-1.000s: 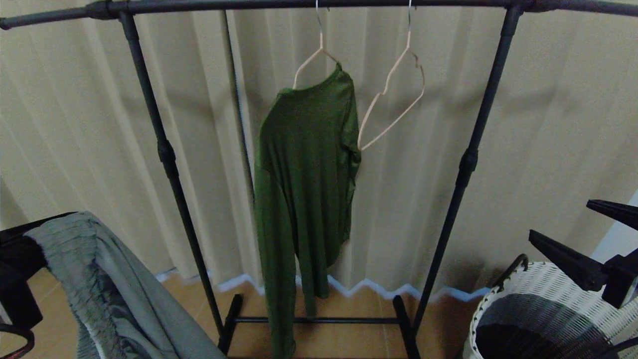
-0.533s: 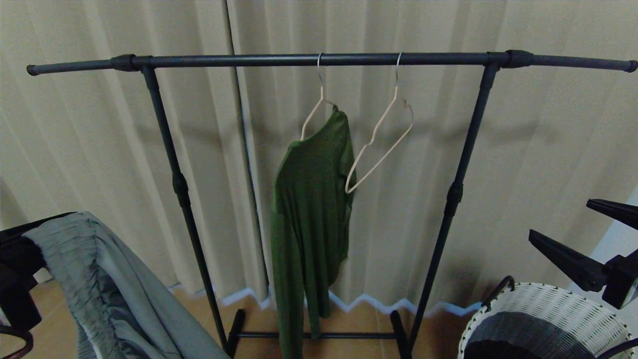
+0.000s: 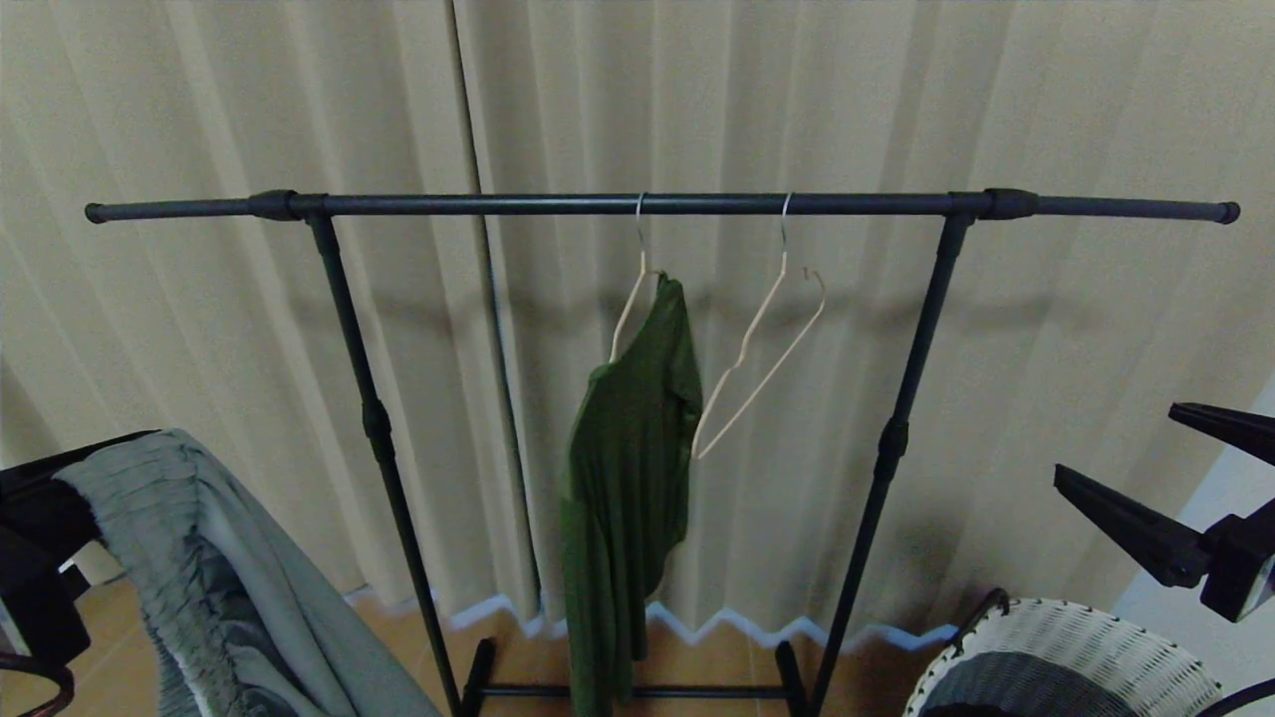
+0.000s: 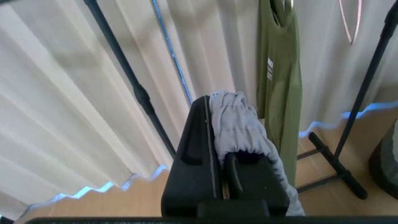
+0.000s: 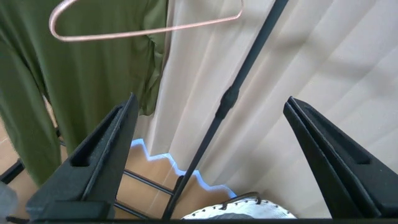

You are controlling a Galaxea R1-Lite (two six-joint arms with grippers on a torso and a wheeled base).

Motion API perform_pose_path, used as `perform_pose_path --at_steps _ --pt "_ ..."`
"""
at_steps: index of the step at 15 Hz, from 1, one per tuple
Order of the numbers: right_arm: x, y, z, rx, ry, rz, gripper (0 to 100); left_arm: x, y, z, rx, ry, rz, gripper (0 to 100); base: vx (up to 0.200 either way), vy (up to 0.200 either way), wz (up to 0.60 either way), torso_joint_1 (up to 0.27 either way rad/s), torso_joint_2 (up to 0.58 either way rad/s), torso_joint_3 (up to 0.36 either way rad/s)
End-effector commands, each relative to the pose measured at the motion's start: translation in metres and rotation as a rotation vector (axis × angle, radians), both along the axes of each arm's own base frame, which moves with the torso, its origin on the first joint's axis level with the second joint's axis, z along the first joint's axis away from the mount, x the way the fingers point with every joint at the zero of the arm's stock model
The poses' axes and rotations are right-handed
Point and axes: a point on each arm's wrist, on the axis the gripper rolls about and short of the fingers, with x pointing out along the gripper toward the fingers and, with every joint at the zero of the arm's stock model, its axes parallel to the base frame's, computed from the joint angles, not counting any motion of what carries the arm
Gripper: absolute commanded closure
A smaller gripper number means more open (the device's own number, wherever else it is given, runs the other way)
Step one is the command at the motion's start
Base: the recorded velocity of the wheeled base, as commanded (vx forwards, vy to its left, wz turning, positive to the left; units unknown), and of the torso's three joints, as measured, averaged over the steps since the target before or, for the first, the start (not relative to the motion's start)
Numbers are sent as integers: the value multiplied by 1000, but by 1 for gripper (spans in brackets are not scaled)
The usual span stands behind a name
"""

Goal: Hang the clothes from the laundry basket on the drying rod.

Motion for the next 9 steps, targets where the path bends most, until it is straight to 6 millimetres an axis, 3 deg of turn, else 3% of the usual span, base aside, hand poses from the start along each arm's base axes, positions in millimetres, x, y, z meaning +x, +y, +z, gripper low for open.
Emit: perform_pose_path --at_steps 1,4,9 --pt "1 0 0 0 3 -2 0 1 0 -2 -2 5 -10 100 0 0 0 222 -530 -295" --pt "1 0 -2 -5 15 -5 0 0 0 -2 -4 8 -37 100 0 0 0 203 -478 -271" --pt "1 0 -5 -8 24 -6 0 3 -1 -4 -8 23 -36 100 0 0 0 38 -83 -50"
